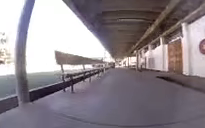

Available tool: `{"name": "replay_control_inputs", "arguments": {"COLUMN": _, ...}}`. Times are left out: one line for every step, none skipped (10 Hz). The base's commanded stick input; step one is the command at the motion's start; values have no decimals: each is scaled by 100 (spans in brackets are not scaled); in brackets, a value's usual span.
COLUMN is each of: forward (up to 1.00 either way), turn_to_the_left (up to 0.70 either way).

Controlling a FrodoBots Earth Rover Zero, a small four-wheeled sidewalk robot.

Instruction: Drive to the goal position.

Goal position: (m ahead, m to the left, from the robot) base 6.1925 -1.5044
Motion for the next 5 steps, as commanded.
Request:
{"name": "replay_control_inputs", "arguments": {"forward": 93, "turn_to_the_left": 1}}
{"name": "replay_control_inputs", "arguments": {"forward": 93, "turn_to_the_left": 1}}
{"name": "replay_control_inputs", "arguments": {"forward": 93, "turn_to_the_left": 1}}
{"name": "replay_control_inputs", "arguments": {"forward": 93, "turn_to_the_left": 1}}
{"name": "replay_control_inputs", "arguments": {"forward": 95, "turn_to_the_left": -9}}
